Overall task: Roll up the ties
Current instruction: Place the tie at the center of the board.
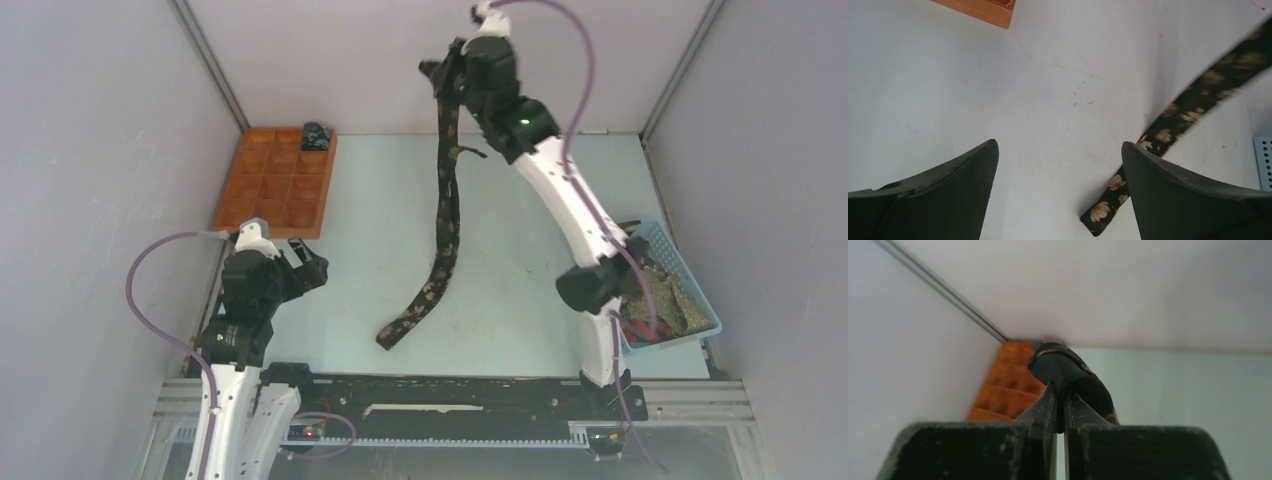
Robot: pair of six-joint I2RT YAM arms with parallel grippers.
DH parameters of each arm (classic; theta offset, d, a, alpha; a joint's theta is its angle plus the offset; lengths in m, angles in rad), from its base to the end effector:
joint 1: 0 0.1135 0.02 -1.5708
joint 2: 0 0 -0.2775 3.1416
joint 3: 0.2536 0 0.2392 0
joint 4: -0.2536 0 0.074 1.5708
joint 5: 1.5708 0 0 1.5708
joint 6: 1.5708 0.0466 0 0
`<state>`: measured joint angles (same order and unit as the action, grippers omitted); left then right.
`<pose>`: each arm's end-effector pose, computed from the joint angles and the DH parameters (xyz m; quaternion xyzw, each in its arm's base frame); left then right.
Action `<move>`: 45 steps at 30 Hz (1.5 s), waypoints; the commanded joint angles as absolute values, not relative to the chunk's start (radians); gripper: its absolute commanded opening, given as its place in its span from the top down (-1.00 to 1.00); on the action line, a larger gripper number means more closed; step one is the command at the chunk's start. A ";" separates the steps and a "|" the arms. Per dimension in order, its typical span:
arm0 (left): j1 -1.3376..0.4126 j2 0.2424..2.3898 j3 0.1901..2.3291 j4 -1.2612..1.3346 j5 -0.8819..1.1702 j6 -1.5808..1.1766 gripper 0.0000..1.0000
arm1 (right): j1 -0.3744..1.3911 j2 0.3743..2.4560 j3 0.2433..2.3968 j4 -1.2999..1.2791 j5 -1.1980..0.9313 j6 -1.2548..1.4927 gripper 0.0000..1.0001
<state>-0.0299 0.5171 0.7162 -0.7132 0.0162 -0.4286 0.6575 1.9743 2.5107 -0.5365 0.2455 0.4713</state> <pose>0.0988 -0.0037 0.2960 -0.1670 0.8473 -0.1214 0.4893 0.3366 0.2456 0.5386 0.0210 0.7068 0.3022 0.6392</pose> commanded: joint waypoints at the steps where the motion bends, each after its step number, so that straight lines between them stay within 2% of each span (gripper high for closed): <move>1: -0.032 0.536 0.712 -0.691 0.003 -0.440 -0.99 | 0.607 2.188 2.490 -0.626 0.173 0.576 1.00; 10: -0.031 0.560 0.713 -0.690 0.003 -0.440 -0.99 | 0.629 2.405 2.491 -0.553 0.053 0.633 1.00; 18: -0.031 0.574 0.715 -0.692 0.003 -0.440 -0.99 | 0.747 2.512 2.491 -0.435 0.021 0.652 0.96; 19: -0.031 0.574 0.715 -0.692 -0.018 -0.440 -1.00 | 0.762 2.525 2.493 -0.417 0.016 0.651 0.77; 21: -0.031 0.574 0.715 -0.693 -0.029 -0.439 -0.99 | 0.784 2.546 2.497 -0.408 -0.004 0.652 0.09; 22: -0.031 0.574 0.715 -0.694 -0.032 -0.441 -0.99 | 0.792 2.550 2.496 -0.407 -0.035 0.653 -0.14; 24: -0.031 0.572 0.715 -0.693 -0.036 -0.442 -0.99 | 0.801 2.543 2.496 -0.418 -0.098 0.647 -0.44; 25: -0.031 0.571 0.714 -0.693 -0.037 -0.442 -0.99 | 0.804 2.531 2.494 -0.432 -0.126 0.639 -0.49; 29: -0.031 0.574 0.713 -0.688 -0.028 -0.439 -0.99 | 0.808 2.422 2.447 -0.514 -0.145 0.564 -0.52; 31: -0.031 0.588 0.717 -0.677 -0.009 -0.426 -0.99 | 0.805 2.312 2.346 -0.546 -0.116 0.535 -0.52; 38: -0.031 0.652 0.774 -0.717 0.016 -0.423 -0.99 | 0.794 1.939 1.842 -0.603 0.081 0.576 -0.54; 42: -0.040 0.663 0.749 -0.651 0.124 -0.475 -0.99 | 0.783 1.765 1.529 -0.564 0.141 0.659 -0.54; 45: -0.152 0.736 0.767 -0.611 0.080 -0.508 -0.99 | 0.768 1.707 1.413 -0.600 0.159 0.707 -0.53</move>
<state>-0.0494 0.6773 0.7261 -0.6987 0.0616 -0.4553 0.7807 1.7496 1.5444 -0.5625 0.0818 0.6231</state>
